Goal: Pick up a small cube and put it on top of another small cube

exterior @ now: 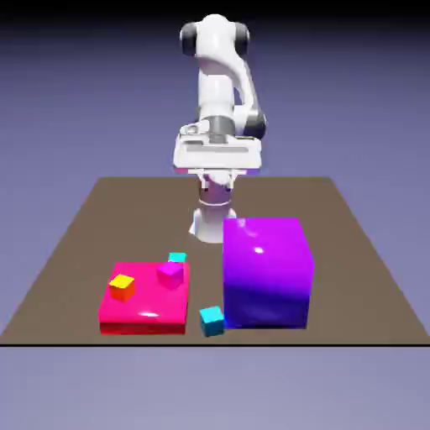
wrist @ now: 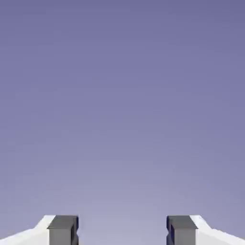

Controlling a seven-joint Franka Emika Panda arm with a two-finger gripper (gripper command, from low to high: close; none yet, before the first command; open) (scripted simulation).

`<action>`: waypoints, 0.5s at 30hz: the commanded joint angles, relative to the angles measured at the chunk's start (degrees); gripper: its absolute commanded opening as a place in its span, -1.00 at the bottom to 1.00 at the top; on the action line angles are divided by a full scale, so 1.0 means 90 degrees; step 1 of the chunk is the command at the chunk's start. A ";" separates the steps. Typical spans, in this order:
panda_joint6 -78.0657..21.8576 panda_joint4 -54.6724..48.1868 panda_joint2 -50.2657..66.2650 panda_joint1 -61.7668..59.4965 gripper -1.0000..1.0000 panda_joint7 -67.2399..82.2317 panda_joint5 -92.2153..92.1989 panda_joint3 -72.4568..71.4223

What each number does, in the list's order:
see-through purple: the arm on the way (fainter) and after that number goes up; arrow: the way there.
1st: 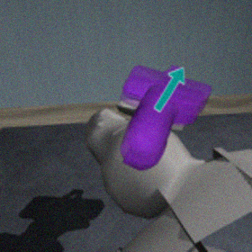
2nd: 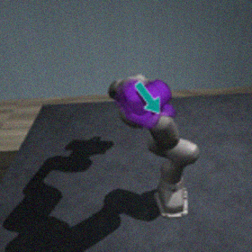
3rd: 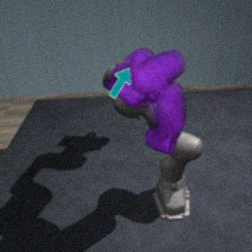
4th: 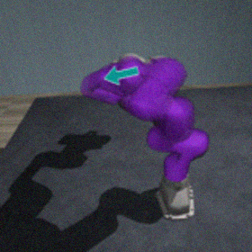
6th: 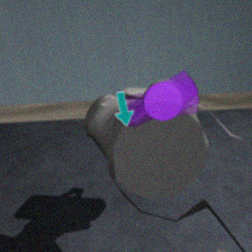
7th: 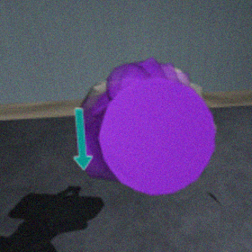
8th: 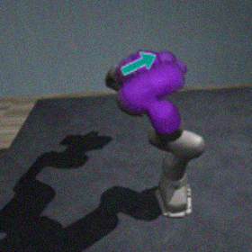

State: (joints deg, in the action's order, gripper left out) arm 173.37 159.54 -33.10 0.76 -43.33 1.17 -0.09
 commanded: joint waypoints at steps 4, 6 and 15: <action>-0.0391 -0.0293 0.0460 0.0261 0.00 0.1108 -0.0368 0.0329; -0.0587 -0.0439 0.0689 0.0391 0.00 0.1662 -0.0551 0.0493; -0.1468 -0.1099 0.1722 0.0978 0.00 0.4154 -0.1377 0.1233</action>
State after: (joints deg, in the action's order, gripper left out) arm 160.16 149.66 -17.61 9.56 -5.95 -11.23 11.01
